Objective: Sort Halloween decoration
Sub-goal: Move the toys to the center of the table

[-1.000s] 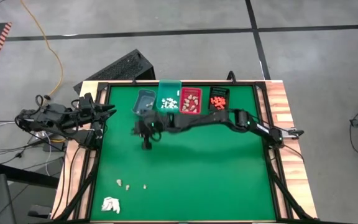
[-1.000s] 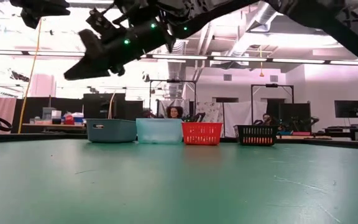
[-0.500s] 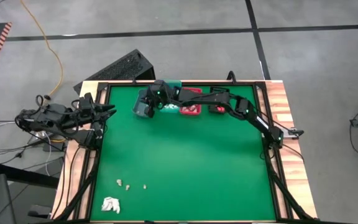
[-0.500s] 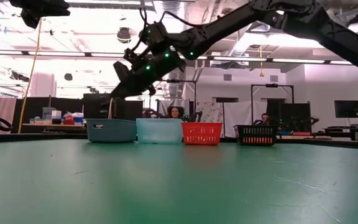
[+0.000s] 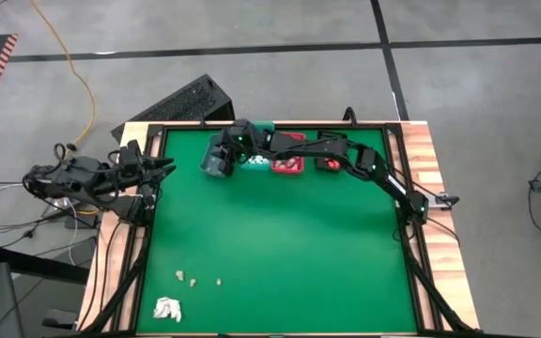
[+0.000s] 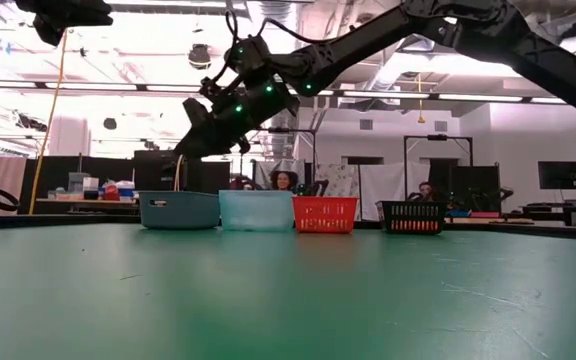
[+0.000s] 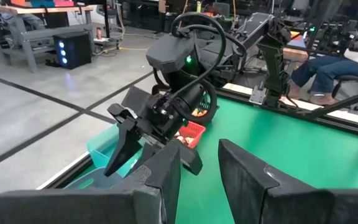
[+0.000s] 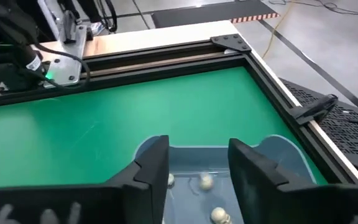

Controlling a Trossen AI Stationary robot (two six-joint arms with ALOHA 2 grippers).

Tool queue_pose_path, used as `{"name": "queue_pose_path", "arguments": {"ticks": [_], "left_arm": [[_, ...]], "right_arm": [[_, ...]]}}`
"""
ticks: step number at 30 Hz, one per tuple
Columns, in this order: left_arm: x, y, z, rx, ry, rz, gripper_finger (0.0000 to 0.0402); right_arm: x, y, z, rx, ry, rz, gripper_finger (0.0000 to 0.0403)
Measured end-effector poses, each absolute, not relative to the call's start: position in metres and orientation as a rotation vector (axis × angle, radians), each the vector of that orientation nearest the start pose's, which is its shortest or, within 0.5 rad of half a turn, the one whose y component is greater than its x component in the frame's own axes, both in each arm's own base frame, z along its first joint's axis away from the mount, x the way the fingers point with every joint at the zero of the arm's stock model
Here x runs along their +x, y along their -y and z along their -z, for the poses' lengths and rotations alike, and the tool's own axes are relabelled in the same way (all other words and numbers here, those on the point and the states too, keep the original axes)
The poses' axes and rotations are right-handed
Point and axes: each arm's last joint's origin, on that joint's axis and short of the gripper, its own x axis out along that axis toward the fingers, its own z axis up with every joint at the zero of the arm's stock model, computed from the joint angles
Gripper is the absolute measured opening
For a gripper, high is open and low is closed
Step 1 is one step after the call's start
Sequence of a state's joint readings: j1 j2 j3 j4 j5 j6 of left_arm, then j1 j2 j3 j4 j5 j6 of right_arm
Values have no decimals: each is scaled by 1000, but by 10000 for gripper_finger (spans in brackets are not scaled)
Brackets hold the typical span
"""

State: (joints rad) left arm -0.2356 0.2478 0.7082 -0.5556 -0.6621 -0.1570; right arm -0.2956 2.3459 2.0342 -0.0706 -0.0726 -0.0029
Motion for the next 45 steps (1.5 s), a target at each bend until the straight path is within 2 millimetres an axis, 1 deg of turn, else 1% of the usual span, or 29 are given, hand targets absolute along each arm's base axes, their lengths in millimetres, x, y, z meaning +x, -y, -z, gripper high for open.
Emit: {"name": "queue_pose_path", "arguments": {"ticks": [3,6,10,13,16,19,21,23,25,27,28,29,30,32,35,37,39,42,45], "left_arm": [[50,-6,-322,-122,-51,-432,99],[50,-6,-322,-122,-51,-432,99],[50,-6,-322,-131,-49,-432,99],[50,-6,-322,-133,-49,-432,99],[50,-6,-322,-133,-49,-432,99],[50,-6,-322,-134,-50,-432,99],[50,-6,-322,-134,-52,-433,99],[50,-6,-321,-139,-56,-433,99],[50,-6,-321,-147,-54,-433,99],[50,-6,-321,-157,-52,-434,99],[50,-6,-321,-161,-53,-433,99],[50,-6,-321,-163,-54,-434,99],[50,-6,-321,-163,-54,-434,99],[50,-6,-321,-165,-56,-434,99],[51,-6,-319,-162,-60,-435,99],[51,-6,-318,-157,-72,-435,99],[51,-6,-317,-161,-80,-437,99],[51,-6,-317,-163,-82,-436,99],[51,-6,-317,-164,-81,-431,99]], "right_arm": [[526,145,-238,72,-371,129,168],[532,120,-239,52,-365,10,166],[540,74,-239,-18,-367,-112,165],[545,33,-239,-82,-353,-195,167],[546,-9,-241,-149,-325,-279,167],[545,-47,-244,-226,-279,-353,166],[543,-69,-246,-278,-250,-394,166],[542,-85,-247,-310,-226,-425,166],[541,-97,-244,-324,-208,-447,166],[544,-105,-240,-321,-170,-454,166],[544,-109,-236,-310,-177,-459,166],[547,-112,-228,-305,-171,-464,166],[550,-114,-222,-304,-147,-461,166],[550,-119,-217,-294,-157,-464,166],[554,-124,-214,-279,-105,-466,166],[554,-127,-212,-254,-112,-480,166],[560,-132,-200,-221,-85,-506,166],[570,-135,-184,-170,-92,-569,166],[579,-137,-182,-124,-80,-607,166]]}}
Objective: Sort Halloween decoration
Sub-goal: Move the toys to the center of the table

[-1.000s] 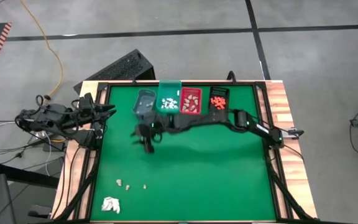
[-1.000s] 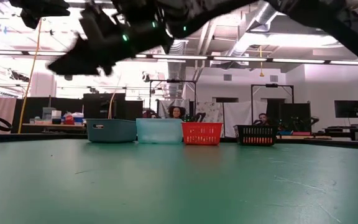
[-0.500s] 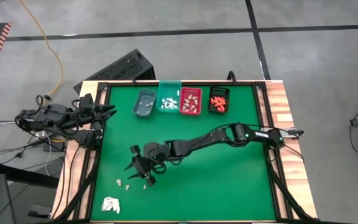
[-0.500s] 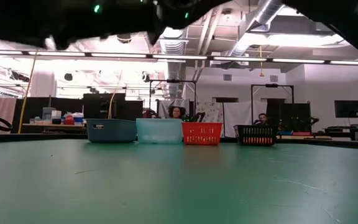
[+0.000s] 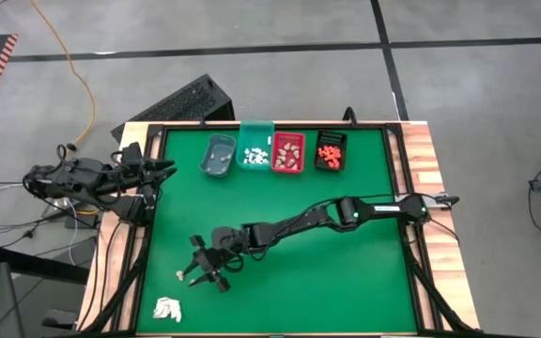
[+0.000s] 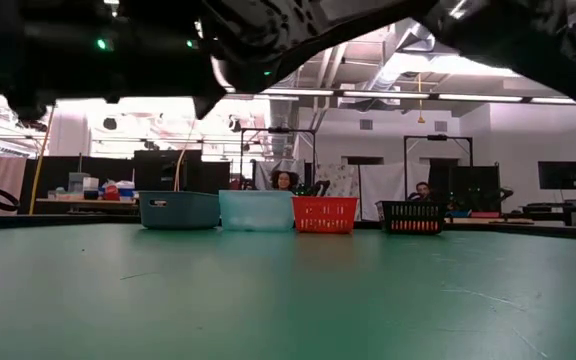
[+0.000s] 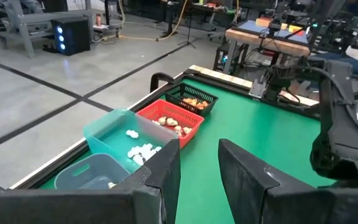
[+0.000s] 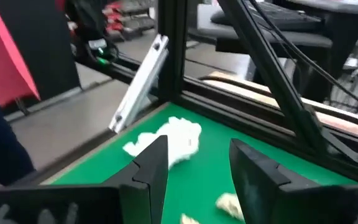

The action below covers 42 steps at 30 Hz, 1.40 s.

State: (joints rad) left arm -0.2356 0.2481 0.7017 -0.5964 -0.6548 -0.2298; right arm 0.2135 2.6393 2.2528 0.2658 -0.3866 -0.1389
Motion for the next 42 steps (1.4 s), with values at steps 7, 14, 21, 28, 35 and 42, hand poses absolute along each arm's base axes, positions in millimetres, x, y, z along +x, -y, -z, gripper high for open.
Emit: {"name": "queue_pose_path", "arguments": {"ticks": [7,14,21,28,35,42], "left_arm": [[51,-6,-316,-163,-87,-426,99],[50,-6,-314,-155,-106,-424,99],[52,-4,-309,-229,-160,-379,89],[75,4,-305,-247,-277,-324,7],[111,14,-311,-333,-455,-349,0],[136,25,-320,-496,-855,-381,0]], "right_arm": [[588,-134,-174,-139,-87,-610,166],[589,-132,-154,-132,-162,-611,166],[590,-128,-142,24,-268,-562,166],[578,-86,-200,53,-416,-505,159],[516,-44,-308,-112,-606,-440,93],[416,-22,-378,-185,-959,-407,7]]}}
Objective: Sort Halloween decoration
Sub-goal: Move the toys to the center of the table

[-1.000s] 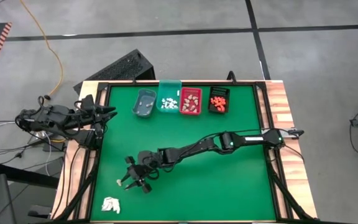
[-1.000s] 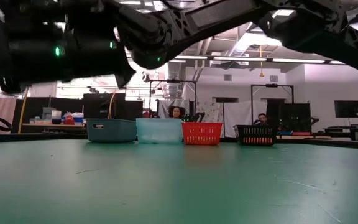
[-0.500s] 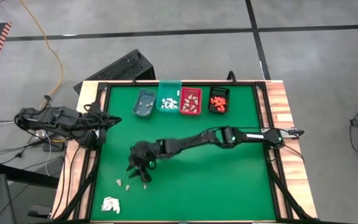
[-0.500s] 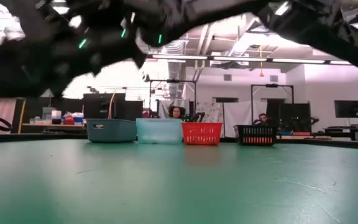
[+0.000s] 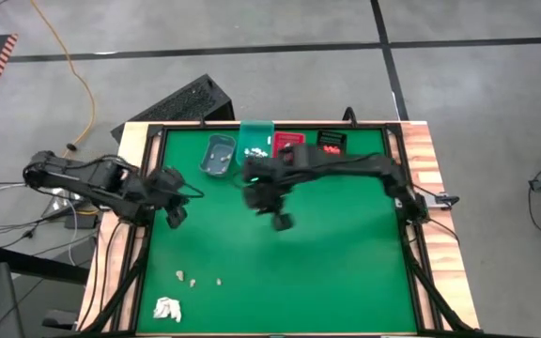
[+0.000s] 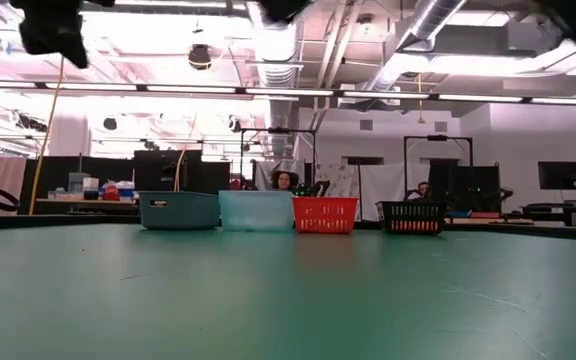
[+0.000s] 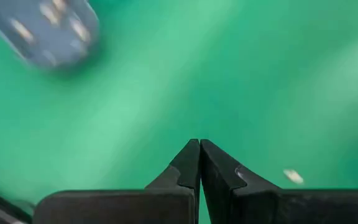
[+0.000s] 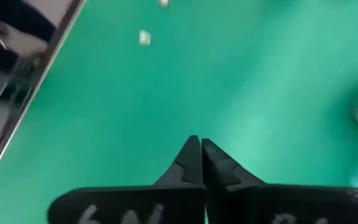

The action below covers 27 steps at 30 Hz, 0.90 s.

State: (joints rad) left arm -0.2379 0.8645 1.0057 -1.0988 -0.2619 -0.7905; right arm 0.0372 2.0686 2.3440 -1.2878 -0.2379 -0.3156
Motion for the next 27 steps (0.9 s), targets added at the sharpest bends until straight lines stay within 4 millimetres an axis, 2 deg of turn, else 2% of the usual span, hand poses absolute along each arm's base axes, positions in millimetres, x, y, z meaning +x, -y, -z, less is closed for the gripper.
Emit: {"name": "queue_pose_path", "arguments": {"ticks": [4,9,12,16,21,27], "left_arm": [[154,47,-307,-635,-1043,-295,0],[166,85,-275,-741,-1335,-244,0],[168,106,-265,-753,-1428,-228,0],[169,128,-249,-708,-1549,-248,0],[174,143,-221,-683,-1702,-234,0],[179,154,-188,-710,-1722,-168,0]], "right_arm": [[370,-24,-416,-232,-998,-265,8],[324,-30,-459,-272,-893,-99,2],[306,-34,-474,-288,-845,-20,2],[295,-41,-481,-315,-818,43,1],[290,-50,-483,-344,-814,50,0],[290,-61,-477,-369,-841,20,0]]}}
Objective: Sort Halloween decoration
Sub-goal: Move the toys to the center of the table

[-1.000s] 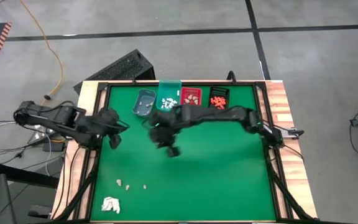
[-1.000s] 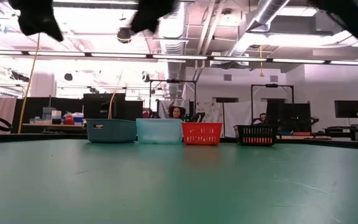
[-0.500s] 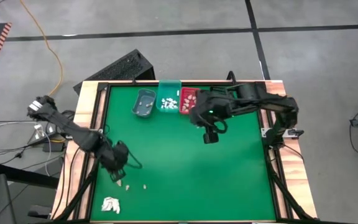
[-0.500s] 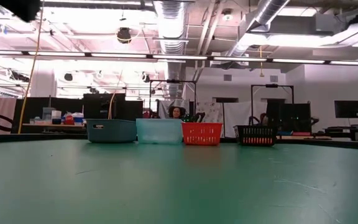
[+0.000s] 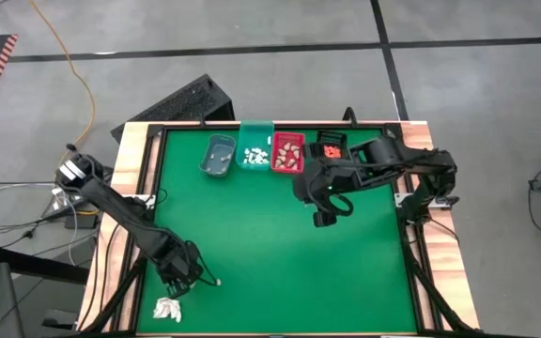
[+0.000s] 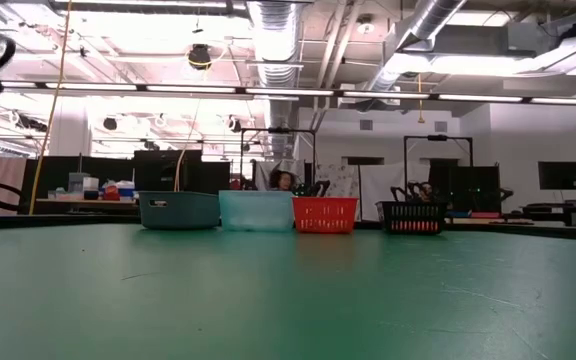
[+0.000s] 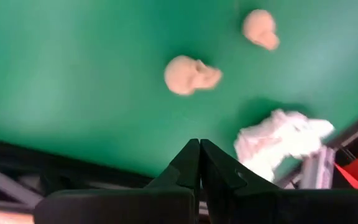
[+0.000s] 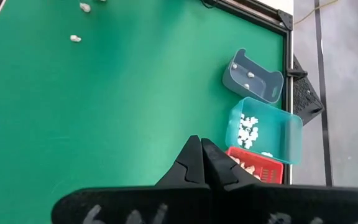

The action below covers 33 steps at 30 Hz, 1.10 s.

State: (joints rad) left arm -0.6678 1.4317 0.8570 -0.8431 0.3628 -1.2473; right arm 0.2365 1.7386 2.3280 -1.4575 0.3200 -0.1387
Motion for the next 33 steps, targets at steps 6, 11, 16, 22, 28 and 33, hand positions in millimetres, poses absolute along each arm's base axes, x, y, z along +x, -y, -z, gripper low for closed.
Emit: {"name": "queue_pose_path", "arguments": {"ticks": [6,11,16,22,28,33], "left_arm": [[173,152,-156,-738,-1804,-171,0],[178,151,-148,-790,-1692,-170,0],[193,146,-150,-803,-1543,-151,0],[224,132,-157,-799,-1256,-65,0],[231,125,-175,-789,-1189,-86,0],[206,139,-183,-834,-1410,-205,0]], "right_arm": [[288,-68,-477,-382,-841,-3,0],[286,-74,-477,-401,-841,-6,0],[285,-76,-476,-409,-845,-9,0],[285,-76,-476,-409,-846,-9,0],[285,-75,-476,-408,-846,-8,0],[285,-75,-476,-408,-846,-9,0]]}}
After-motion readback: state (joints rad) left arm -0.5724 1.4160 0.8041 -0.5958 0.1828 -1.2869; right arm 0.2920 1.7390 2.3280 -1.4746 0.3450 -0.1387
